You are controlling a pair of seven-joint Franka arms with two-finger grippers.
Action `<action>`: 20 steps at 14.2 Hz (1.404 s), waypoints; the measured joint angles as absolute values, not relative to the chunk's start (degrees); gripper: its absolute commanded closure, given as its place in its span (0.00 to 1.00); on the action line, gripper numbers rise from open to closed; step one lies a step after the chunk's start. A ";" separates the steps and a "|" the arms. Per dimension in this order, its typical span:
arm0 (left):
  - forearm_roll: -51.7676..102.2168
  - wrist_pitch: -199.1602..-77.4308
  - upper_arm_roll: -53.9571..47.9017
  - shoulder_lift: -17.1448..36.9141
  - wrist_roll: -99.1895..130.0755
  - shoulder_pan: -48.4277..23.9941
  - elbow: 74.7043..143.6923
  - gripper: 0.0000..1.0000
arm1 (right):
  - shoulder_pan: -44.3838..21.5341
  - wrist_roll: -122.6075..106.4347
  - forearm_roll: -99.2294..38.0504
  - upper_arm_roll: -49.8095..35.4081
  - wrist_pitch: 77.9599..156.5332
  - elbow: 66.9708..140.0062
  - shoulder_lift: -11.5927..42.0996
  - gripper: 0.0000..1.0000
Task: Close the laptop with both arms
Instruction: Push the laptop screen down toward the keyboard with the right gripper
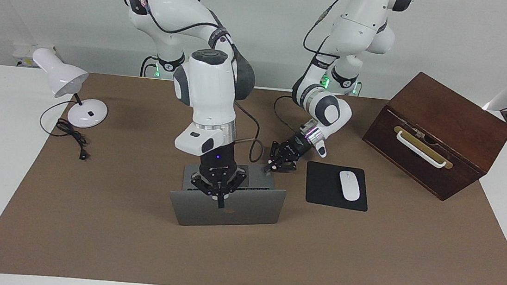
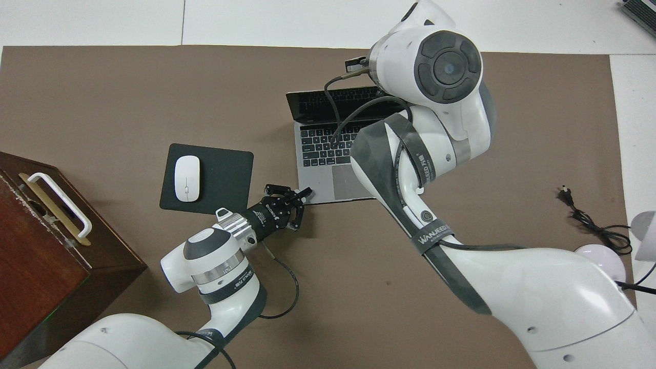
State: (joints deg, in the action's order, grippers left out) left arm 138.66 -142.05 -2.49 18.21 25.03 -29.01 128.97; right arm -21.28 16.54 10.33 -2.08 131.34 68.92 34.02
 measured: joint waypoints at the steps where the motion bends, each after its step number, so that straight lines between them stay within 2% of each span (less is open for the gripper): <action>1: 138.66 -142.06 -2.49 18.21 25.03 -29.01 128.97 1.00 | -21.28 16.54 10.33 -2.07 131.43 68.91 34.20 1.00; 20: 138.66 -142.11 -2.50 18.21 25.01 -29.02 128.95 1.00 | -21.47 17.98 5.42 -2.38 129.92 70.51 35.47 1.00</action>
State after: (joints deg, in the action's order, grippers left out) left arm 138.66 -142.11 -2.50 18.21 25.01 -29.02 128.95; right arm -21.47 17.98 5.42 -2.38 129.92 70.51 35.47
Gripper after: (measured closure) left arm 0.991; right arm 0.991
